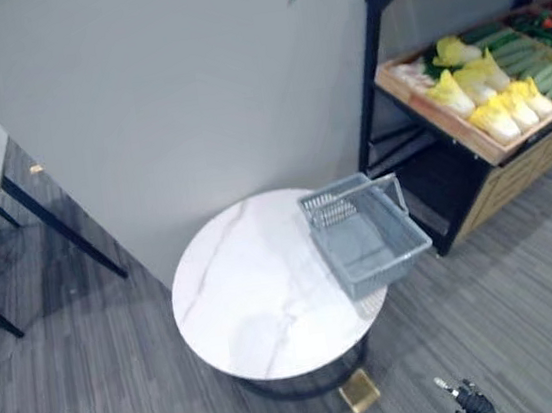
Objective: Pick vegetable in the basket
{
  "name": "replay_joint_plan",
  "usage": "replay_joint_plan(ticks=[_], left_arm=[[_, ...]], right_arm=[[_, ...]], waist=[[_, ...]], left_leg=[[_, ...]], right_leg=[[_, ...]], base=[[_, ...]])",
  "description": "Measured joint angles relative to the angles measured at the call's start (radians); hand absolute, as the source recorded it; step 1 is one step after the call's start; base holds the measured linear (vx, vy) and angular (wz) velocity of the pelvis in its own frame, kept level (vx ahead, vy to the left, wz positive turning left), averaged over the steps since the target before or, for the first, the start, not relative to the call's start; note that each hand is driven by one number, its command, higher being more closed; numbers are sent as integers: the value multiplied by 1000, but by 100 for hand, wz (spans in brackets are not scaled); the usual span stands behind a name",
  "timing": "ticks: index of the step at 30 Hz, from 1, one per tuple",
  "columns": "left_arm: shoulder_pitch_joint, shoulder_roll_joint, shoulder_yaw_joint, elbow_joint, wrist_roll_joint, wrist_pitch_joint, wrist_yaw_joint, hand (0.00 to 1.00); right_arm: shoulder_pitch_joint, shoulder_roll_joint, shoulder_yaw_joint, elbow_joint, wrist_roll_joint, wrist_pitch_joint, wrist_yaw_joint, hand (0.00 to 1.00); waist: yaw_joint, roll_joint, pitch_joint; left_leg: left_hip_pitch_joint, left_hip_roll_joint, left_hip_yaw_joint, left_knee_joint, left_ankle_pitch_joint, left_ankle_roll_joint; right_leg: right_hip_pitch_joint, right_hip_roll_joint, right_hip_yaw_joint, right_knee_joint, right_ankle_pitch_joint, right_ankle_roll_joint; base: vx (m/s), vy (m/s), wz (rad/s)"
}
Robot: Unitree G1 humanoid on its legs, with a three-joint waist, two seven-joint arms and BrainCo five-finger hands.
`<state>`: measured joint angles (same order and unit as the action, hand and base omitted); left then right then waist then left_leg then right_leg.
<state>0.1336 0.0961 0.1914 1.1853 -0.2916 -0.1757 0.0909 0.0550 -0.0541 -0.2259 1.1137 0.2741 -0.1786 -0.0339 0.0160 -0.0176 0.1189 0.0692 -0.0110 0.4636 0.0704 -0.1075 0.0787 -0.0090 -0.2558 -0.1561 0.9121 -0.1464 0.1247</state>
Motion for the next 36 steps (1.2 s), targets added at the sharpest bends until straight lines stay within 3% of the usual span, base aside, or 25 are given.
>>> replay_joint_plan(ticks=[2,3,6,7,9,10,11,12,13,16,20,23,26,28,32,34,36], left_arm=[[7,1,-1,0,-1,4,4,0],[11,1,-1,0,-2,4,5,0],[-3,-1,-1,-4,-3,3,8,0],[-2,-1,0,-4,-4,2,9,0],[0,5,2,-3,-4,3,10,0],[9,15,10,-3,-3,1,10,0],[16,19,22,6,-3,3,12,0],[23,9,23,7,-2,3,11,0],[32,-24,43,7,0,3,11,0],[39,-44,68,8,0,2,6,0],[40,-43,80,9,0,2,-10,0],[39,-42,68,9,0,3,-10,0],[39,-33,54,6,2,3,-10,0],[41,-32,48,6,31,3,-8,0],[53,-36,39,5,40,2,-10,0],[57,-37,37,5,40,2,-10,0],[62,-34,17,5,39,1,-9,0]], right_arm=[[14,-2,2,0,0,0,0,0],[17,-2,6,-2,3,-1,0,0],[15,-4,11,-2,3,-2,2,0],[17,-4,7,0,5,-2,6,0],[25,-3,4,2,9,-2,12,0],[36,1,-1,9,10,-1,17,0],[48,4,-7,27,12,0,20,0],[48,-8,-8,33,12,-1,18,0],[54,-36,-7,45,10,3,19,0],[53,-49,-6,46,9,4,20,0],[50,-59,-26,64,8,3,14,0],[50,-69,-75,83,0,4,-3,0],[53,-103,-216,86,-20,7,-19,0],[34,-164,-330,86,-54,8,-56,0],[-78,-362,-524,33,-91,5,-142,0],[-103,-401,-508,-52,-121,6,-179,0],[-115,-429,-443,-246,-188,6,-225,0]], waist=[[-12,4,3],[-18,5,3],[-21,7,1],[-20,5,0],[-22,-7,-6],[-20,-39,-18],[-19,-49,-21],[-19,-32,-34],[-13,11,-42],[-15,40,-46],[-14,41,-50],[-18,46,-53],[-25,41,-51],[-26,42,-52],[-43,62,-55],[-46,66,-50],[-48,65,-49]], left_leg=[[38,7,-16,-3,-6,-11],[56,17,-32,-6,-9,-17],[50,51,-76,1,-13,-54],[45,65,-107,4,-19,-84],[36,71,-143,4,-21,-118],[37,68,-163,2,-21,-145],[45,76,-187,-9,-12,-174],[52,93,-202,-26,2,-185],[69,140,-213,-68,24,-206],[73,204,-248,-104,53,-241],[54,237,-263,-103,61,-251],[32,227,-288,-104,72,-251],[19,199,-299,-104,94,-240],[17,187,-309,-104,98,-240],[1,182,-281,-151,104,-233],[-6,180,-274,-162,106,-232],[-20,175,-255,-164,108,-229]], right_leg=[[-54,-22,-40,-2,-67,-24],[-75,-30,-64,-79,-86,-37],[-90,-13,-58,-398,-78,-28],[-93,-1,2,-561,-60,-12],[-94,0,70,-670,-24,-15],[-92,0,121,-712,34,7],[-83,12,108,-696,87,44],[-82,30,92,-701,82,34],[-70,74,61,-713,72,17],[-49,140,14,-733,61,-7],[-31,171,-26,-767,49,-26],[-13,167,-61,-797,63,-28],[16,138,-93,-824,69,-20],[19,126,-98,-828,71,-17],[-20,129,-78,-858,102,-13],[-37,130,-66,-866,114,-10],[-63,127,-51,-867,126,-9]], base=[[187,-60,34],[152,-114,42],[132,-191,42],[152,-335,49],[145,-328,50],[170,-381,58],[179,-377,53],[266,-407,44],[238,-303,22],[221,-286,29],[106,-120,23],[107,-19,32],[55,34,39],[13,38,13],[-46,34,-12],[-76,28,-23],[-85,17,-24]])
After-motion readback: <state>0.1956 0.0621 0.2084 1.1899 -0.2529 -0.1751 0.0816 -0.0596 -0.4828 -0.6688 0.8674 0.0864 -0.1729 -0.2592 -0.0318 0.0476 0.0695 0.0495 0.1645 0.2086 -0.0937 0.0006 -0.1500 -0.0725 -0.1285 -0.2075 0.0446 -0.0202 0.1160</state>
